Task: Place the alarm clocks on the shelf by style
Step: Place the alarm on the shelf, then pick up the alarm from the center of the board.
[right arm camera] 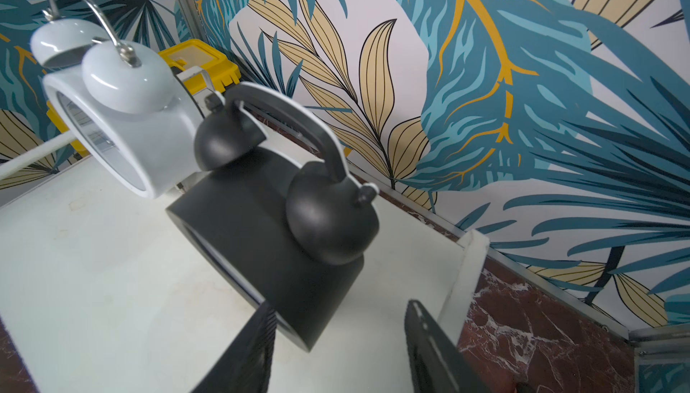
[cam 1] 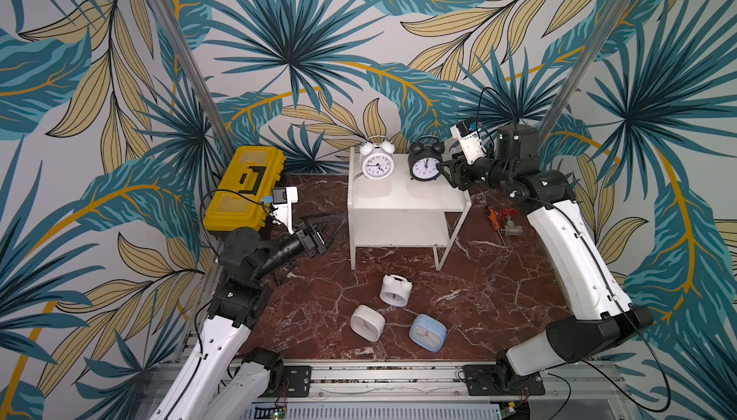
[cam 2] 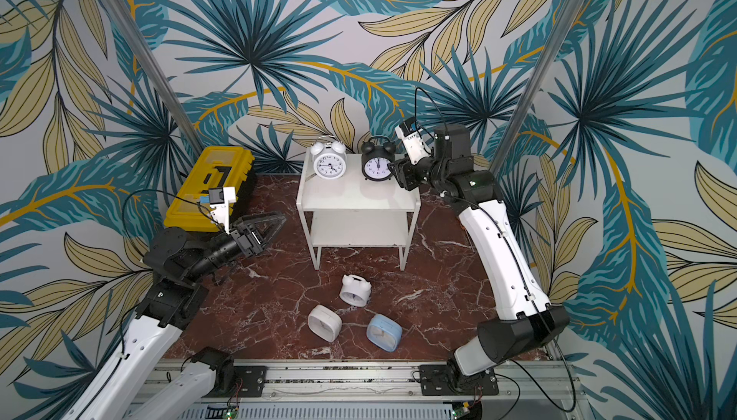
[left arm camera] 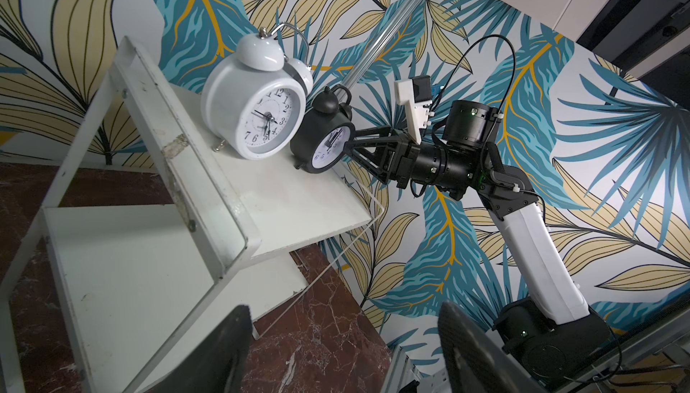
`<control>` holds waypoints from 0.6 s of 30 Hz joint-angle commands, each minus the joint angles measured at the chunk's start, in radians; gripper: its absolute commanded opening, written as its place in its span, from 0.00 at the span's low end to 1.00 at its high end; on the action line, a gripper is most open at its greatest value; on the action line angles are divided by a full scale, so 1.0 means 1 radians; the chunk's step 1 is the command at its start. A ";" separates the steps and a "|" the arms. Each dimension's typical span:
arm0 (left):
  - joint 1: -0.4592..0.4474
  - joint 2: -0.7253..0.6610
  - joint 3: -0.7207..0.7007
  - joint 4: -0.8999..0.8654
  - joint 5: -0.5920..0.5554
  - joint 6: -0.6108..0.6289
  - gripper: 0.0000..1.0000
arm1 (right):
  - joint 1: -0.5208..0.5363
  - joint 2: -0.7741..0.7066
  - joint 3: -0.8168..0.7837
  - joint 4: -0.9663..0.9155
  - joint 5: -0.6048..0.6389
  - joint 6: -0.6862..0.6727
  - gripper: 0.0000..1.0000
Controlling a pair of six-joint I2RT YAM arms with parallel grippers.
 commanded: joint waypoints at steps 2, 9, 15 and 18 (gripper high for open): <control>0.007 -0.025 -0.023 0.002 -0.001 0.010 0.82 | 0.012 -0.088 -0.026 -0.034 0.007 0.050 0.60; 0.008 -0.020 -0.043 -0.082 -0.033 0.041 0.82 | 0.310 -0.332 -0.292 -0.111 0.073 0.142 0.60; 0.007 0.001 -0.088 -0.177 -0.047 0.078 0.78 | 0.611 -0.489 -0.779 0.081 0.264 0.428 0.56; 0.006 0.002 -0.121 -0.195 -0.051 0.070 0.76 | 0.657 -0.500 -0.938 0.228 0.347 0.524 0.55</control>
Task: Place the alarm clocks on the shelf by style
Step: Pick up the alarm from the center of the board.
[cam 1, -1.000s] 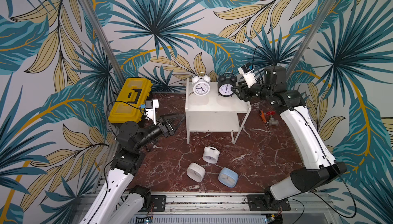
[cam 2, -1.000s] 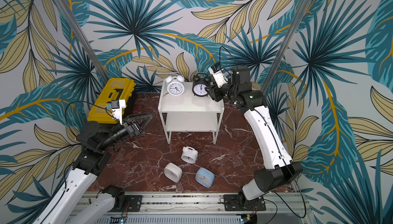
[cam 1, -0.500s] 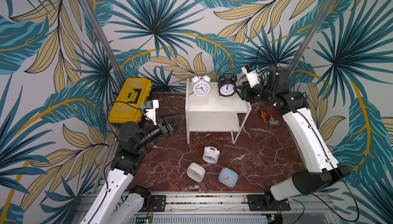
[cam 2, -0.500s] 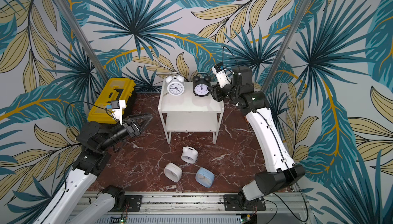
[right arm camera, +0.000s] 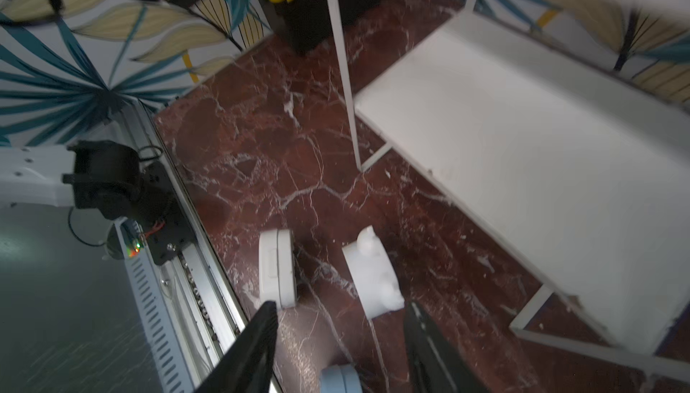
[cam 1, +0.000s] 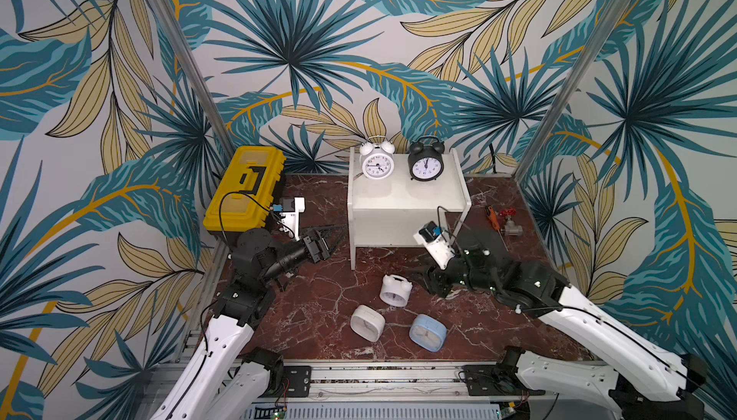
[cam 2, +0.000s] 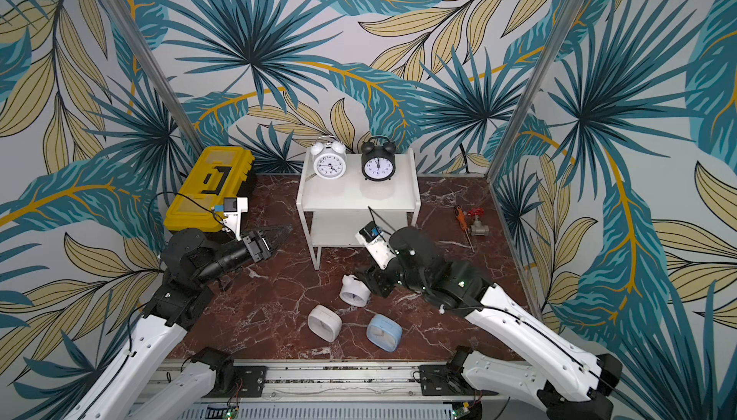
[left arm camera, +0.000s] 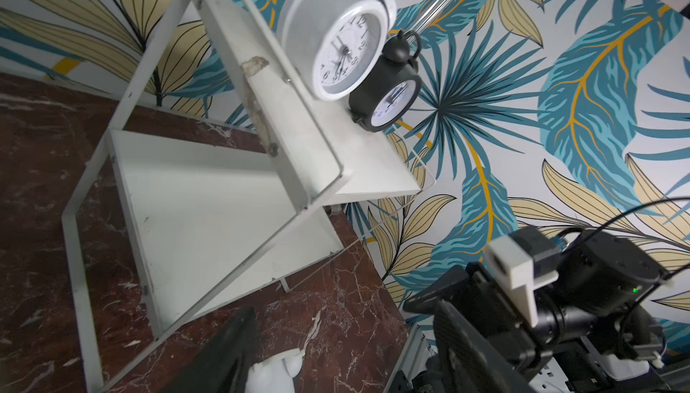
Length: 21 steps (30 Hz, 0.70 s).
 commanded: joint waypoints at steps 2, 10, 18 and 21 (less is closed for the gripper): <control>0.004 -0.019 -0.071 -0.053 -0.018 0.007 0.76 | 0.025 0.029 -0.152 0.231 0.161 0.179 0.56; 0.004 -0.108 -0.159 -0.099 -0.074 -0.019 0.76 | 0.024 0.239 -0.159 0.340 0.272 0.159 0.59; 0.004 -0.097 -0.158 -0.106 -0.065 0.007 0.76 | 0.024 0.304 -0.152 0.337 0.248 0.128 0.58; 0.004 -0.088 -0.165 -0.090 -0.057 0.007 0.77 | 0.023 0.309 -0.152 0.320 0.236 0.124 0.57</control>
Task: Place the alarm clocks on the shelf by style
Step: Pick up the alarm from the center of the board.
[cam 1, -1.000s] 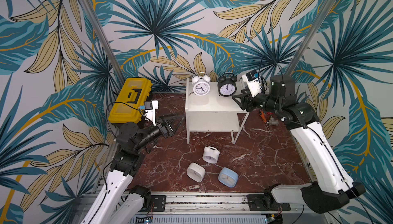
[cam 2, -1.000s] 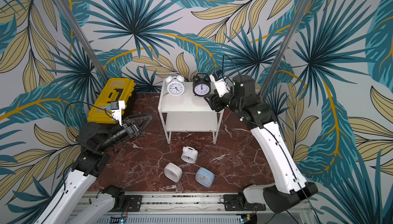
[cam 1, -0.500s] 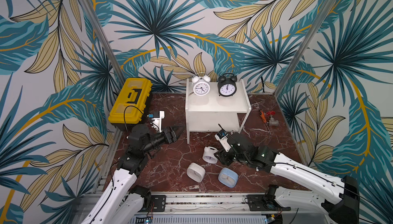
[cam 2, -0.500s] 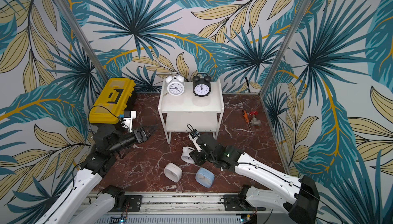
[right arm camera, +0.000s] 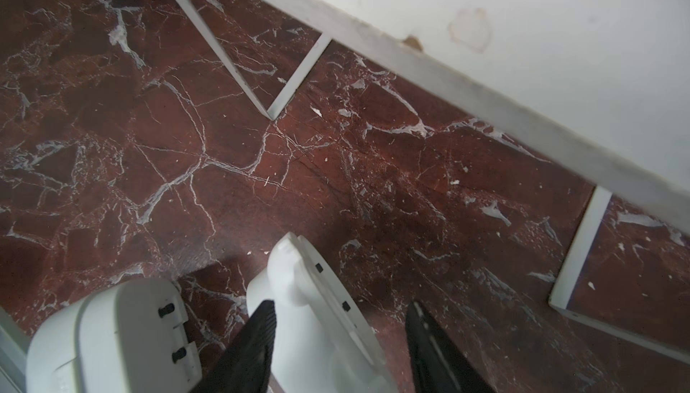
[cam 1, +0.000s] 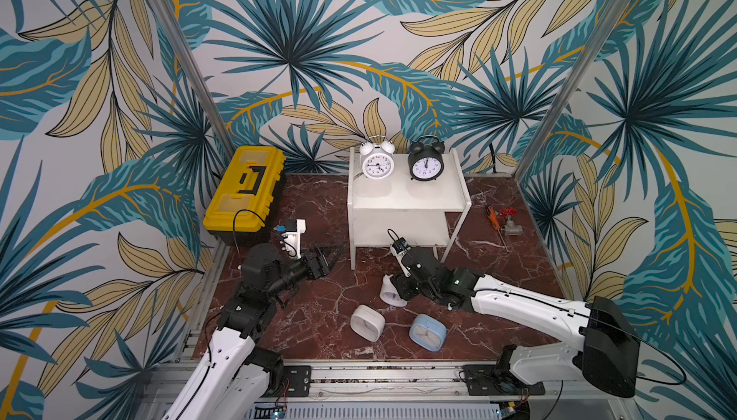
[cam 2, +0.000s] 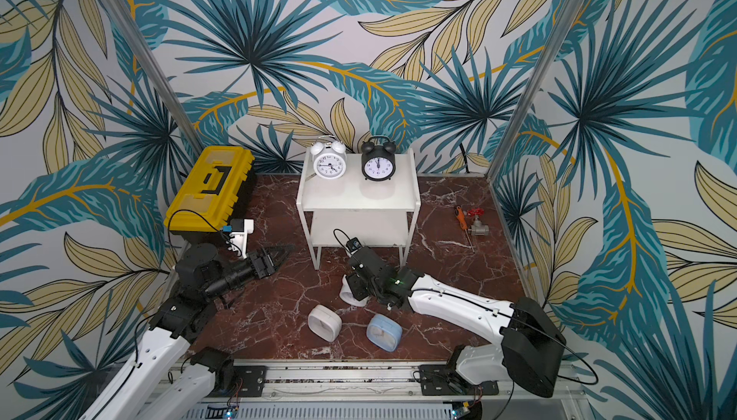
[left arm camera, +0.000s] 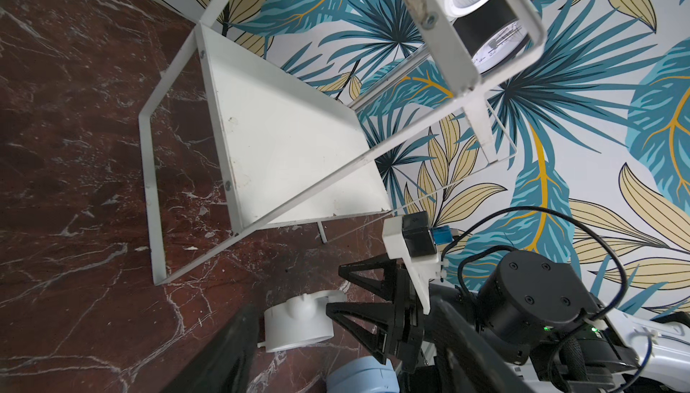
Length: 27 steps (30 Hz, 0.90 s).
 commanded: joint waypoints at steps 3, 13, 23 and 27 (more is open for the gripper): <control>0.003 0.018 -0.022 0.022 0.009 0.027 0.76 | 0.002 0.012 0.006 -0.004 0.001 -0.017 0.53; 0.004 0.024 -0.030 0.033 0.017 0.035 0.72 | -0.003 0.062 0.054 -0.082 -0.013 -0.035 0.37; 0.004 0.027 -0.037 0.038 0.012 0.036 0.70 | -0.001 0.013 0.038 -0.081 -0.047 -0.048 0.12; 0.004 0.026 -0.033 0.030 0.010 0.037 0.70 | 0.001 -0.018 0.046 -0.078 -0.086 -0.073 0.01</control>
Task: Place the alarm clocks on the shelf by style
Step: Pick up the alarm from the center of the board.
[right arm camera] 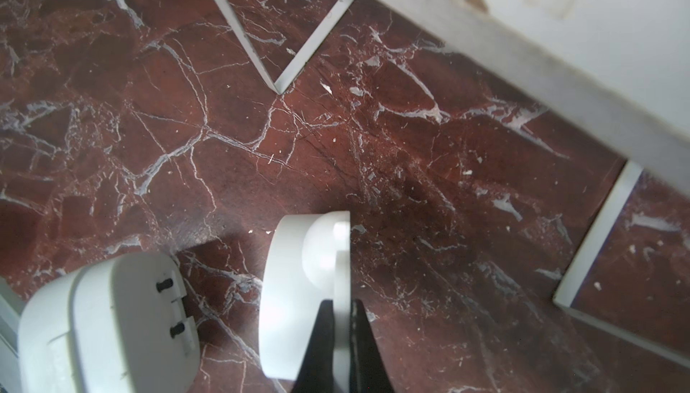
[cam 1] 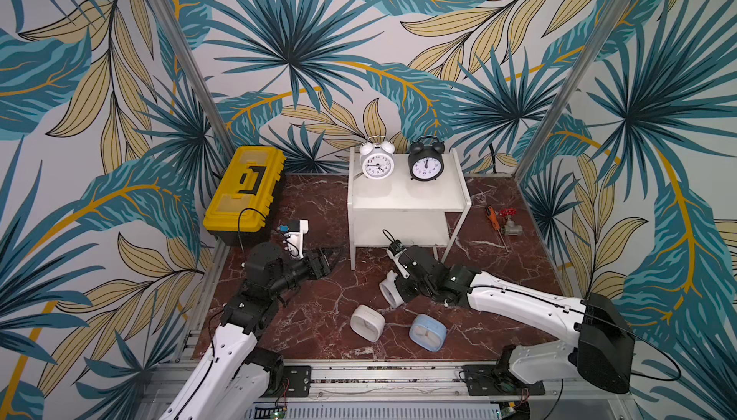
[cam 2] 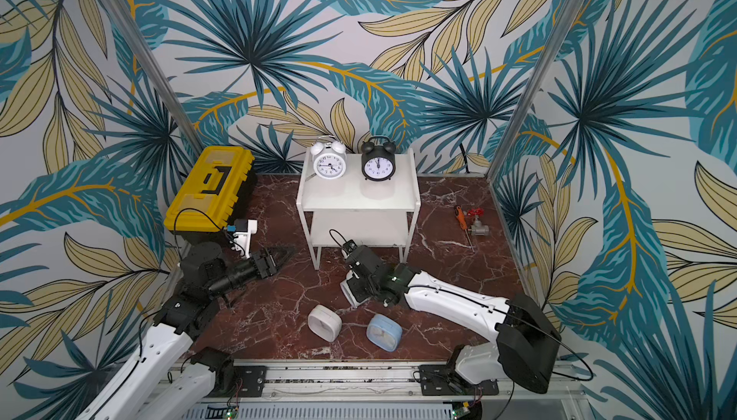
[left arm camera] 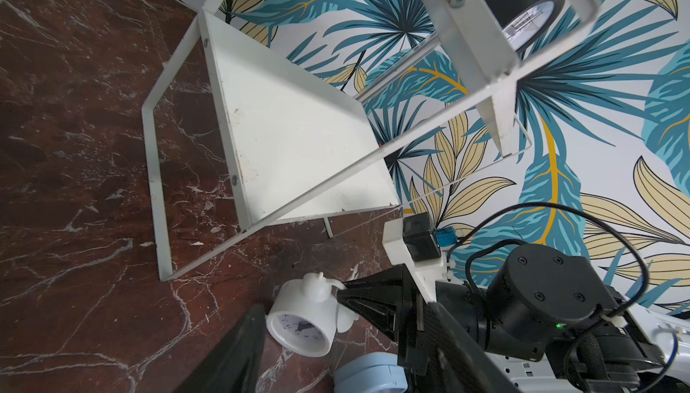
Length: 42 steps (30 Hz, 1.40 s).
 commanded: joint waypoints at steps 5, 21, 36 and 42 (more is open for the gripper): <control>0.004 -0.005 -0.006 0.013 -0.001 0.021 0.70 | 0.009 -0.089 0.054 -0.052 -0.094 -0.041 0.00; -0.024 0.111 0.282 0.033 0.389 0.069 1.00 | -0.066 -0.289 0.374 -0.270 -0.479 -0.119 0.00; -0.142 0.228 0.262 0.428 0.450 -0.091 1.00 | -0.359 -0.192 0.484 -0.090 -1.150 0.076 0.00; -0.161 0.242 0.255 0.473 0.500 -0.158 0.97 | -0.393 -0.169 0.481 -0.021 -1.190 0.123 0.00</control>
